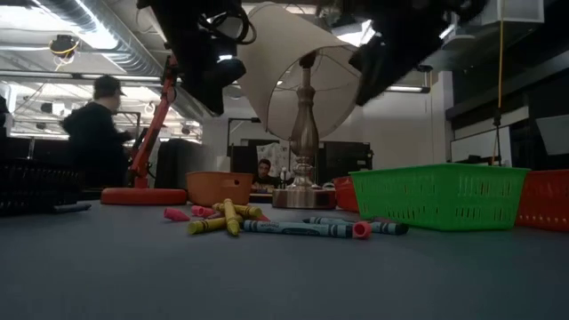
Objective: Sort crayons
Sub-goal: Put the violet crayon into the orange bin
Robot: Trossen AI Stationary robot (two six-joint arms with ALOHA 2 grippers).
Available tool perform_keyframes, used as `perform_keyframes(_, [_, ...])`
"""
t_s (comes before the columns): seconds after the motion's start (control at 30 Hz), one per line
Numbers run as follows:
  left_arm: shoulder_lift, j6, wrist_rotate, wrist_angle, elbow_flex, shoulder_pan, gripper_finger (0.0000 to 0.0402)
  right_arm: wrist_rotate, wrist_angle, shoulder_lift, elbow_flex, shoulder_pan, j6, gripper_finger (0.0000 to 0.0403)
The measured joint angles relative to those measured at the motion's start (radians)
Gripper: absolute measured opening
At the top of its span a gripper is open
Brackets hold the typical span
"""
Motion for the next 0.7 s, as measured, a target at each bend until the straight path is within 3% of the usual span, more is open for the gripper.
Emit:
perform_keyframes(0.1, [0.0, -0.005, 0.0, 0.0, 0.0, 0.0, 0.0076, 0.011, -0.07, 0.0, 0.0, 0.0, -0.001, 0.0145])
perform_keyframes(0.33, [0.0, -0.052, 0.054, 0.0, 0.0, -0.003, 0.0077, 0.149, -0.148, 0.0, -0.065, 0.0, -0.027, 0.0145])
perform_keyframes(0.7, [0.0, -0.052, 0.101, 0.0, 0.0, -0.004, 0.0077, 0.173, 0.001, 0.0, -0.241, 0.0, -0.066, 0.0145])
